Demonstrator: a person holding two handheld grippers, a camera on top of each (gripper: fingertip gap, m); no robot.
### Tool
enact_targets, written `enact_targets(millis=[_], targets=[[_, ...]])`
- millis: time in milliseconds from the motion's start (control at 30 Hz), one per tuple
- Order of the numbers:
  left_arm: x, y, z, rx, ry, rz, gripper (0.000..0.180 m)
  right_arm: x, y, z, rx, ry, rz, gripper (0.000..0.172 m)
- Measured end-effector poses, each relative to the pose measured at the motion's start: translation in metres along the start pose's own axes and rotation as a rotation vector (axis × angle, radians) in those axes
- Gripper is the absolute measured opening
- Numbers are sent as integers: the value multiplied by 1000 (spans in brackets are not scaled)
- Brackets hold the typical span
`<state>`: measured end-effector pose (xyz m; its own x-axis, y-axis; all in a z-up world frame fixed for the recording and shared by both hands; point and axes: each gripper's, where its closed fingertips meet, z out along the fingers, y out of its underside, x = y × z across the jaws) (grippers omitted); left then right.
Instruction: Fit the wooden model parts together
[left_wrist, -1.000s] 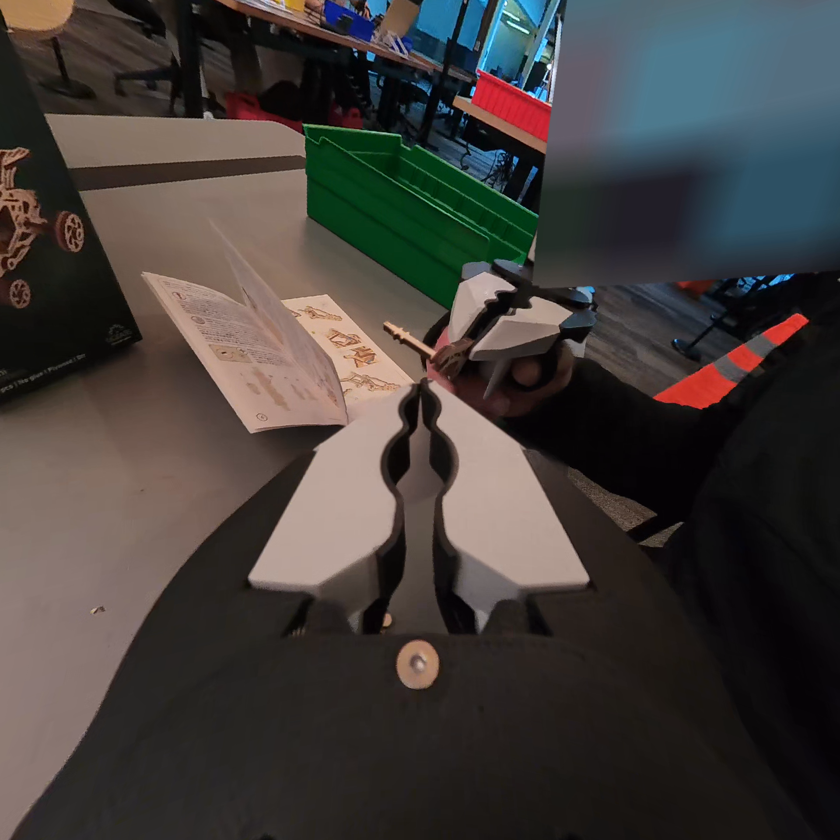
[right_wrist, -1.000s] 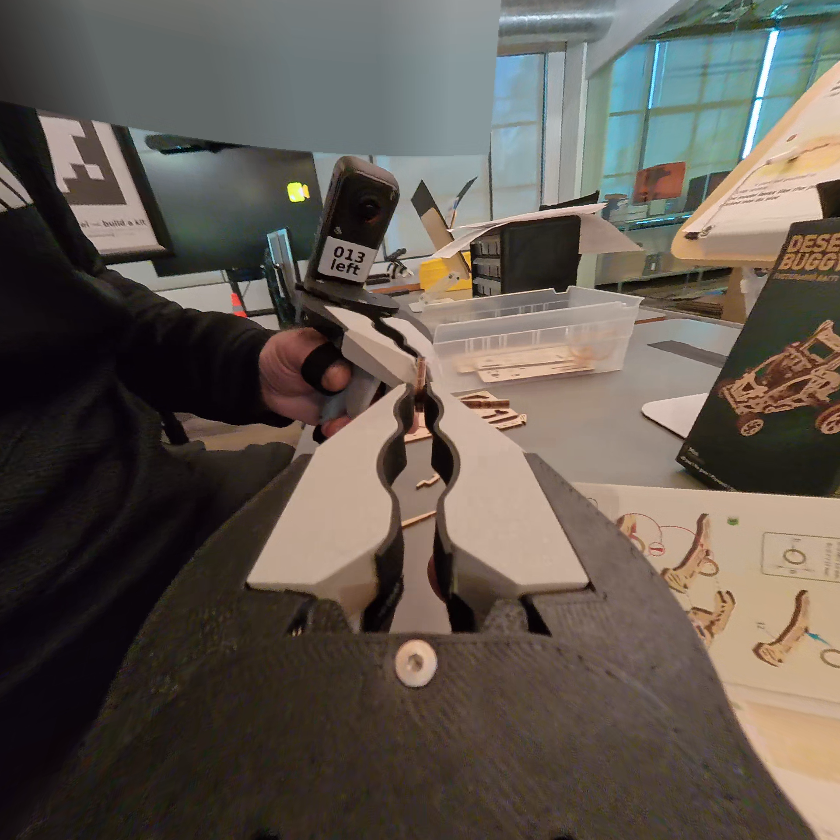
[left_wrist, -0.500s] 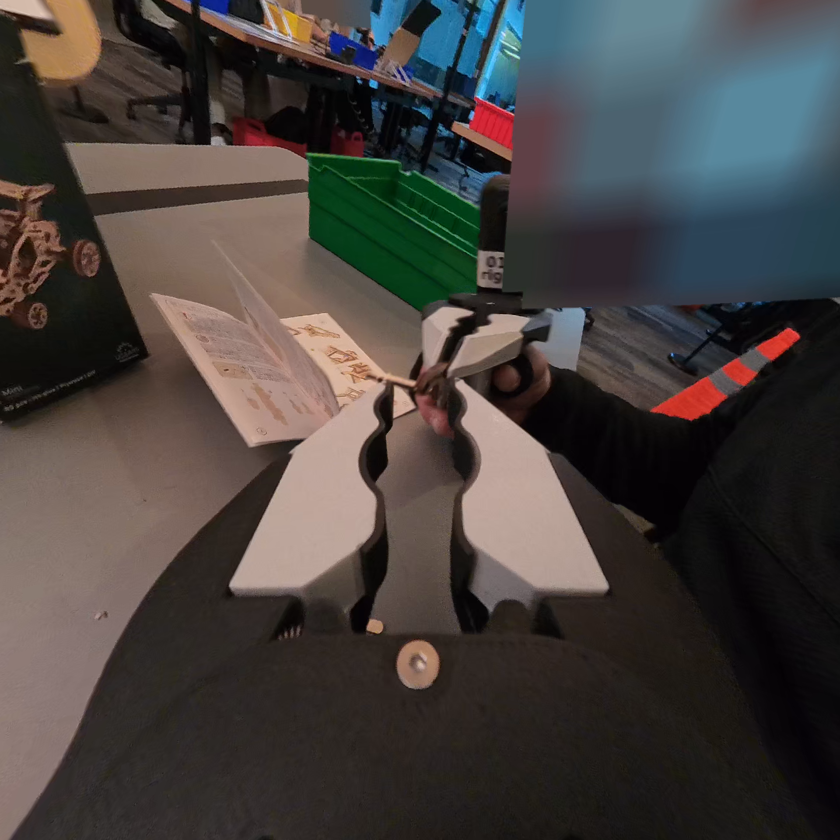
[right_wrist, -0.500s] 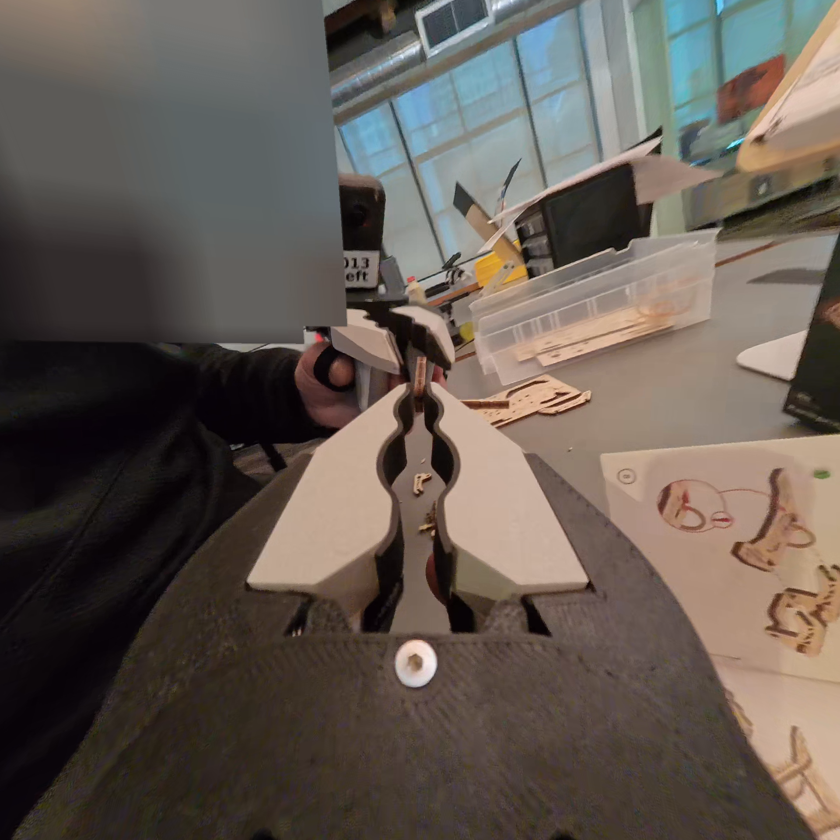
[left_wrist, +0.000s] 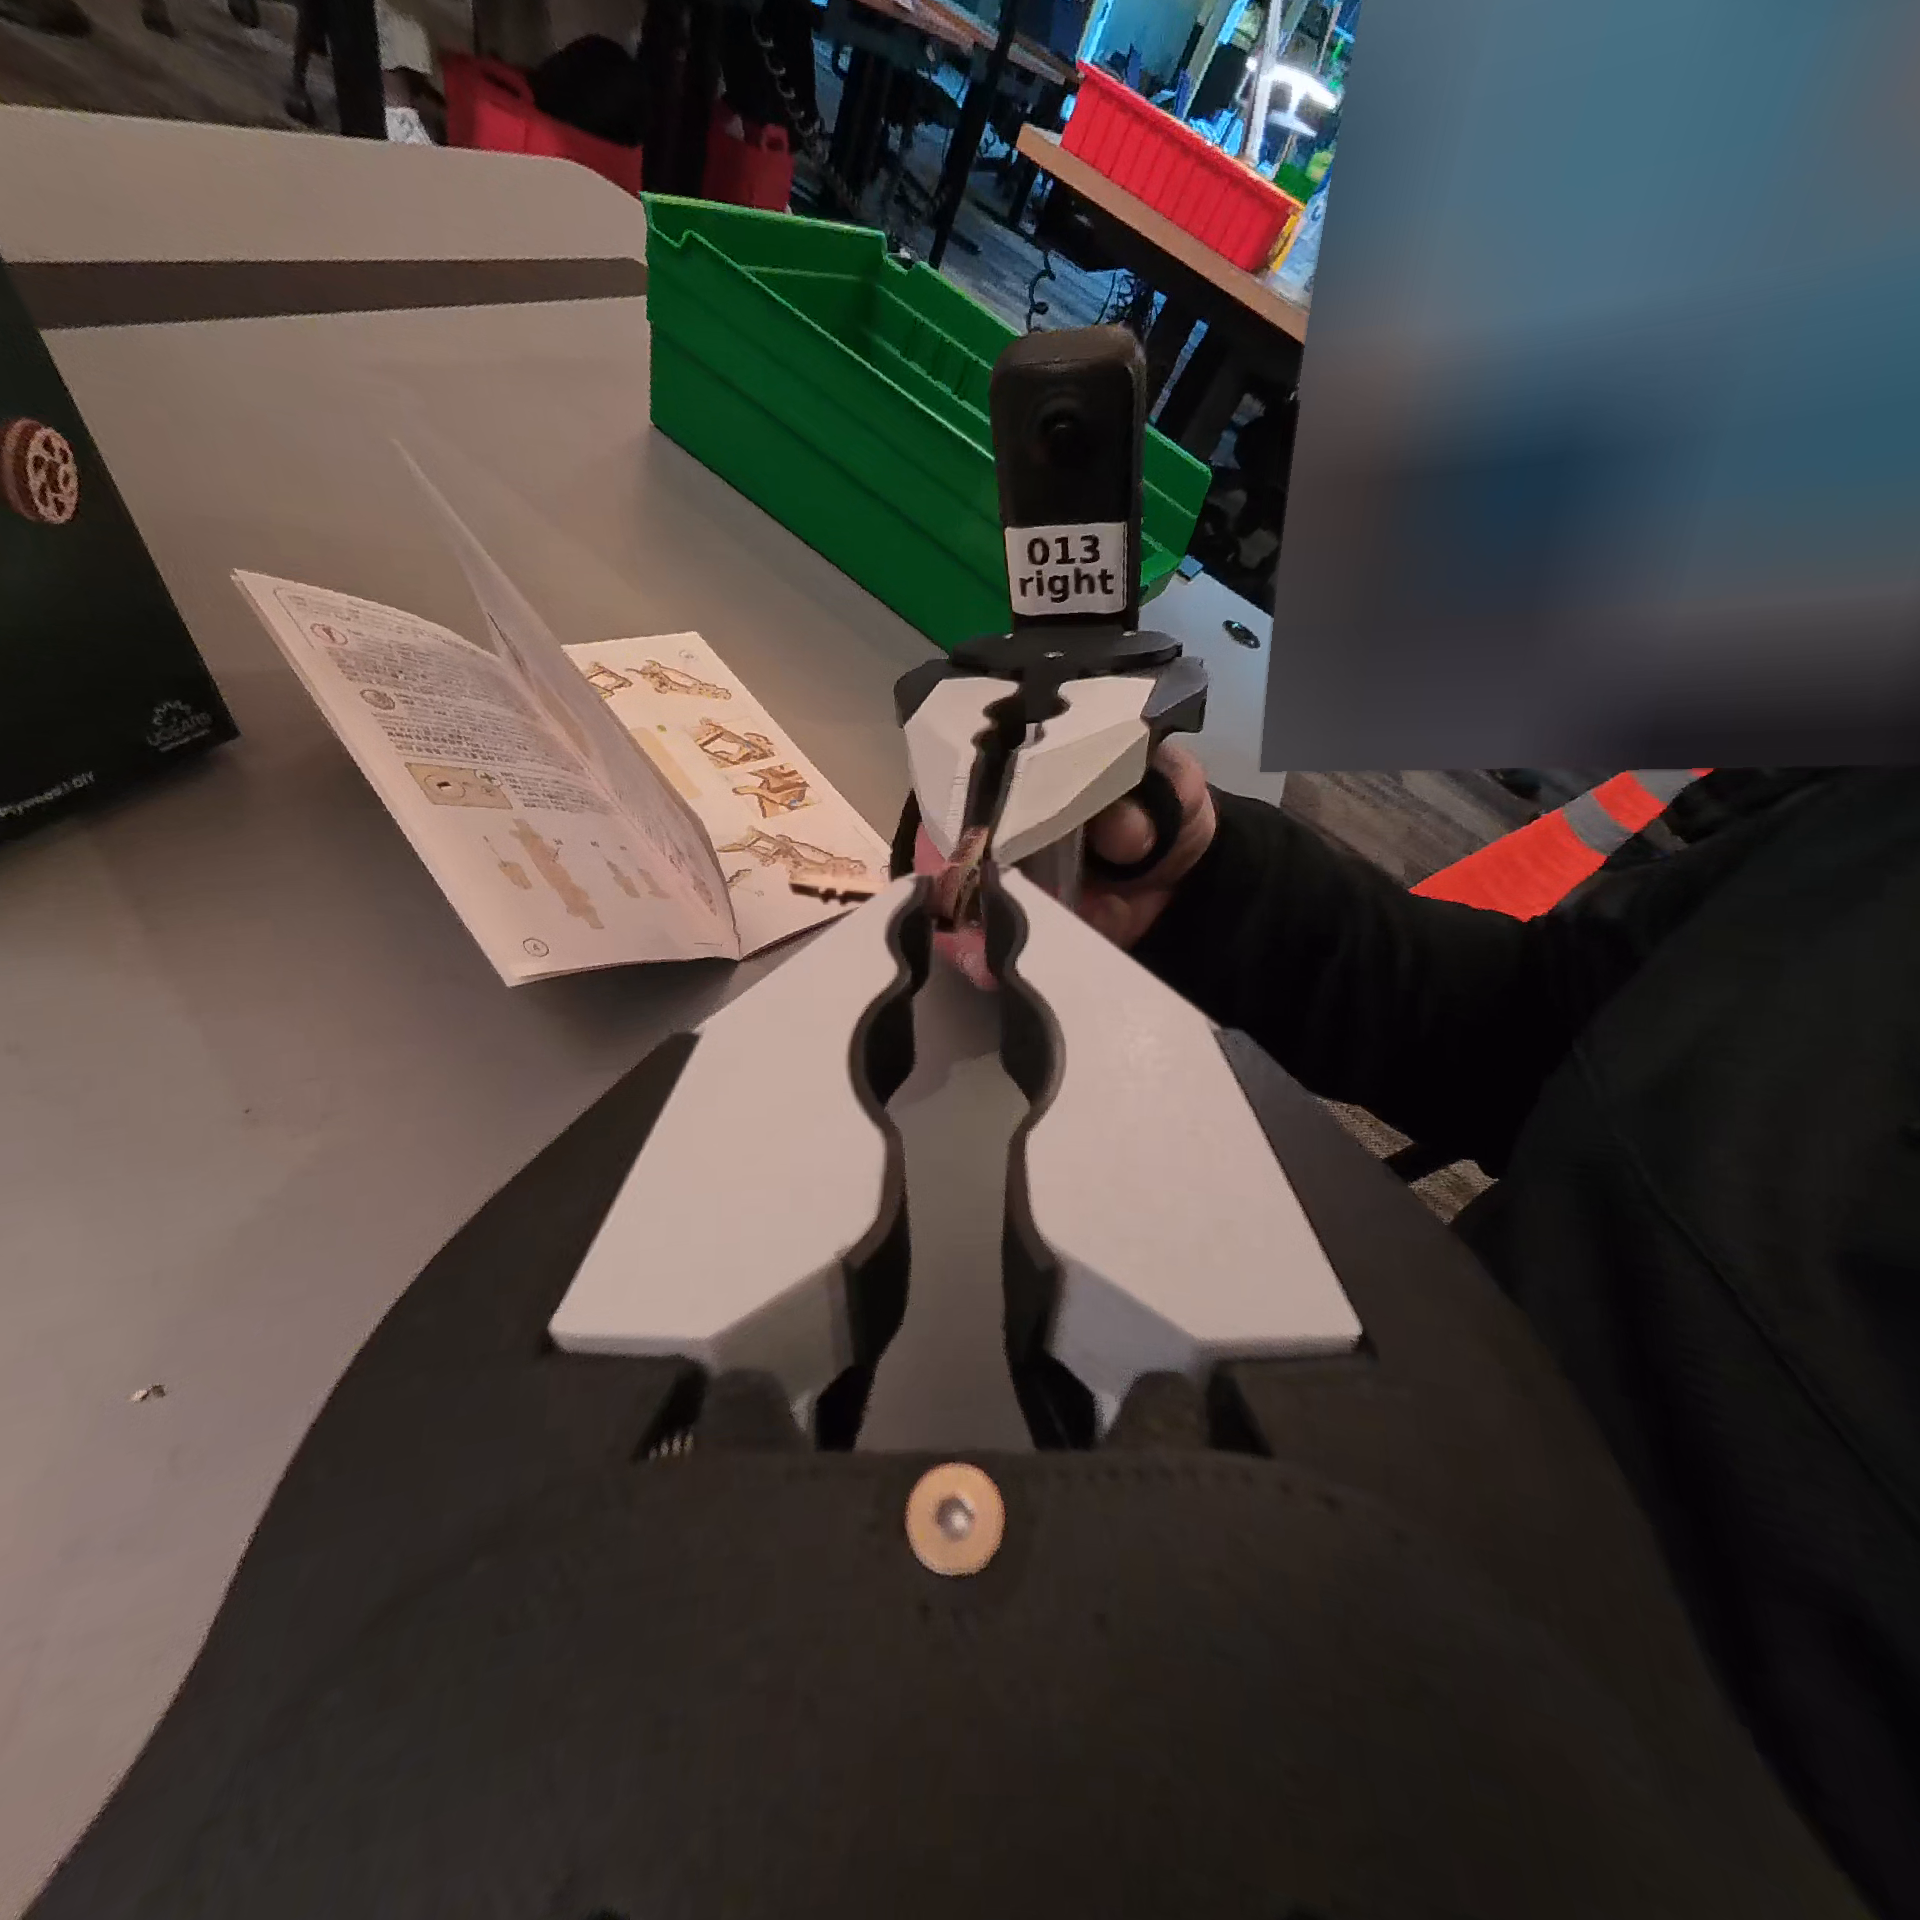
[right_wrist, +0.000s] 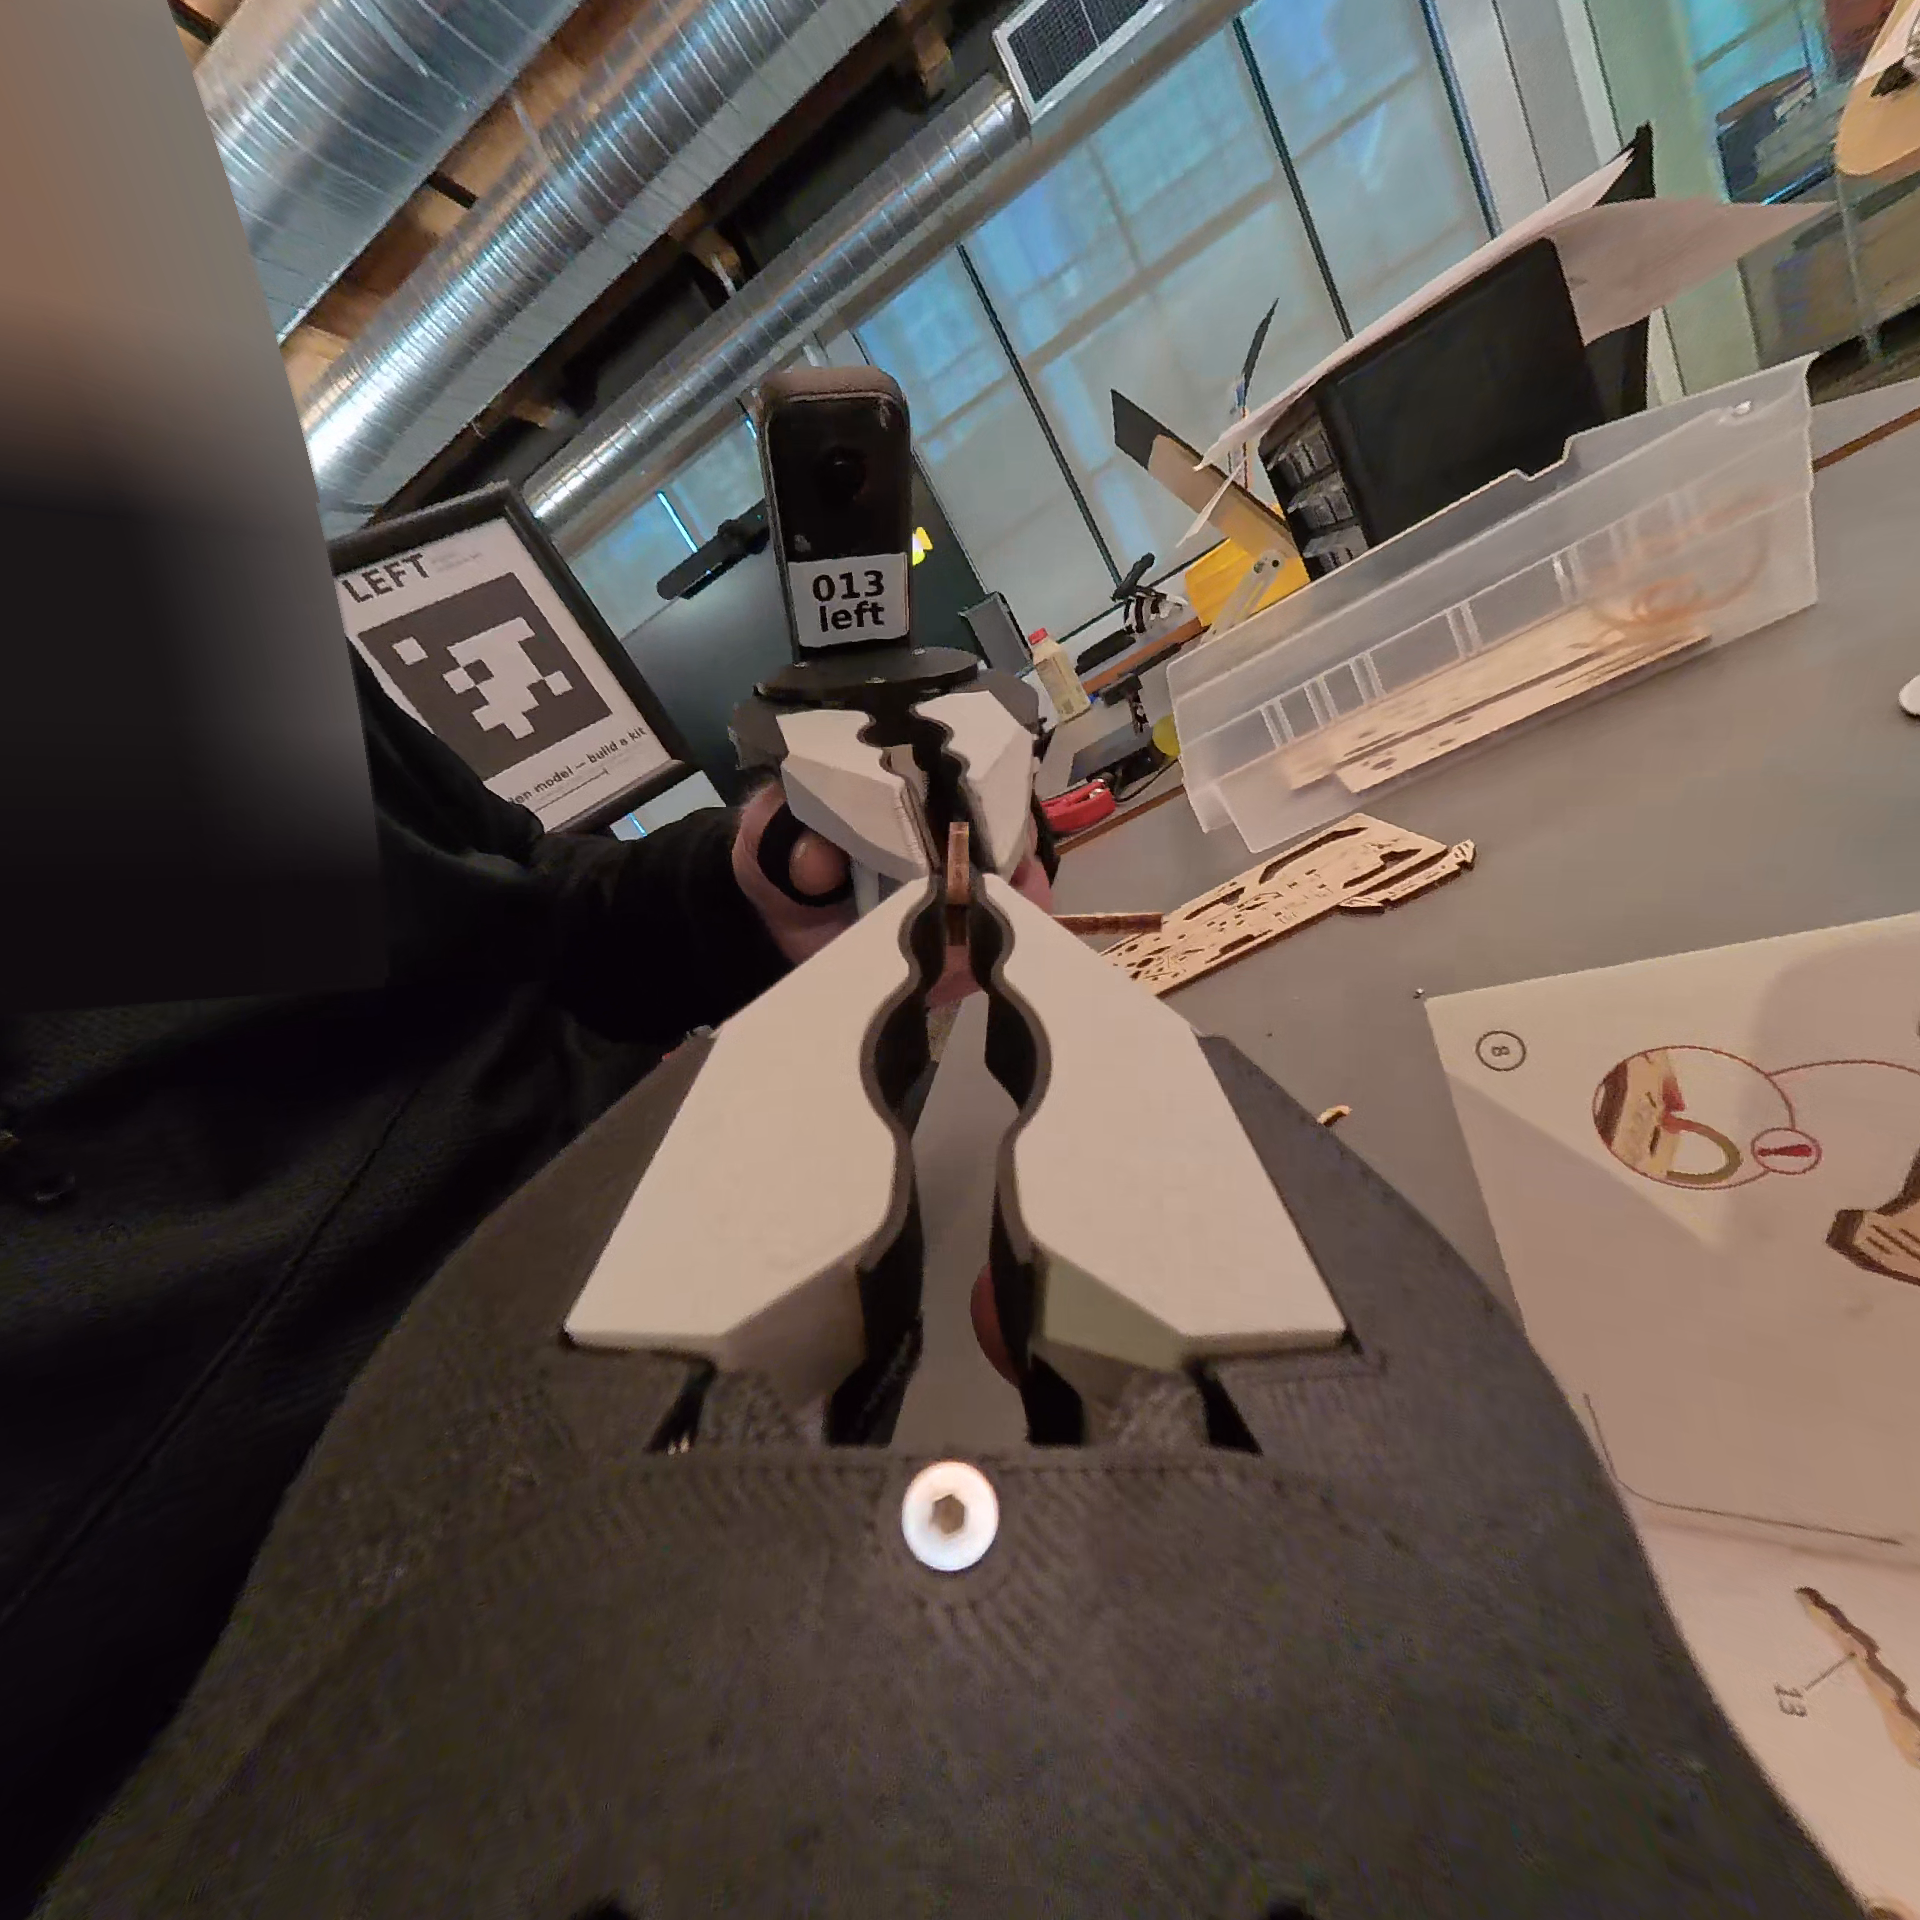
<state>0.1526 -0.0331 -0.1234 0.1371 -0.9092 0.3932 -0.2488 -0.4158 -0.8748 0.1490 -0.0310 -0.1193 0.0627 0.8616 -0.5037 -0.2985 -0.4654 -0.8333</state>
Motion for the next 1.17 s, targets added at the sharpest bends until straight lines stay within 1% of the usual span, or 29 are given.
enact_targets(millis=[67,167,200,233,367,467,800,933,1033,1167], targets=[[-1,0,0,-10,-4,-1,4,0,-1,0,5,1,7,1],[-2,-1,0,5,5,-72,1,6,-3,0,19,34,12,2],[-5,-1,-1,11,-6,-93,1,8,-4,0,24,46,14,7],[-8,-3,-4,27,-7,-125,1,8,-6,-1,36,47,19,16],[-19,-6,-15,65,-5,-261,1,12,-11,-5,58,77,9,16],[-27,-8,-23,99,-13,-342,1,14,-6,-4,30,96,-4,15],[-37,-6,-32,113,-54,-374,1,7,4,1,-22,77,-48,11],[-40,-3,-33,94,-96,-326,1,-14,8,6,-47,-10,-115,5],[-39,-3,-31,81,-101,-295,2,-34,13,9,-69,-93,-171,1],[-40,-2,-27,73,-103,-287,2,-45,13,8,-60,-139,-195,0]])
